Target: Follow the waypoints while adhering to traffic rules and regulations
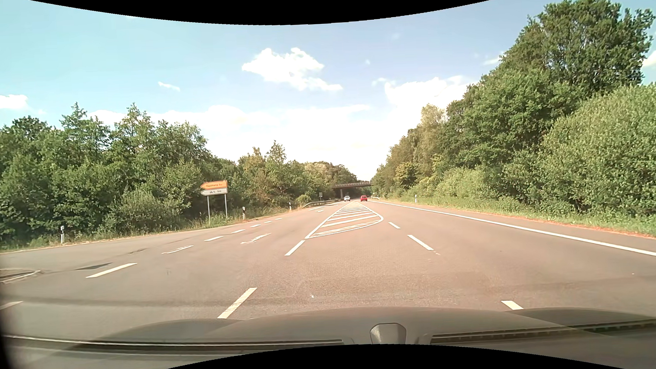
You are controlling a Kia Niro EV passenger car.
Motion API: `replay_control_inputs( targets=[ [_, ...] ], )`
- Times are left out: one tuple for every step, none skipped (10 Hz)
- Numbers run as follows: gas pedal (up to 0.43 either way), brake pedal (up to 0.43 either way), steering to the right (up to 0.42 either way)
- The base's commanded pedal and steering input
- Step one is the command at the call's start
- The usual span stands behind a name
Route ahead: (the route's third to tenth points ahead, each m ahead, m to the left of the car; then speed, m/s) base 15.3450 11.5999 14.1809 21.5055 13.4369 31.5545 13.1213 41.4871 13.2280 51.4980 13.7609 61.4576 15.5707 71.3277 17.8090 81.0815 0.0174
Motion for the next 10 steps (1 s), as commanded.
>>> replay_control_inputs(
  targets=[
    [0.000, 0.573, 0.002],
    [0.000, 0.573, 0.003],
    [0.000, 0.573, 0.002],
    [0.000, 0.573, 0.002],
    [0.000, 0.573, 0.002],
    [0.000, 0.573, 0.002],
    [0.000, 0.573, 0.002],
    [0.000, 0.573, 0.002],
    [0.000, 0.573, 0.002],
    [0.000, 0.567, 0.002]
  ],
)
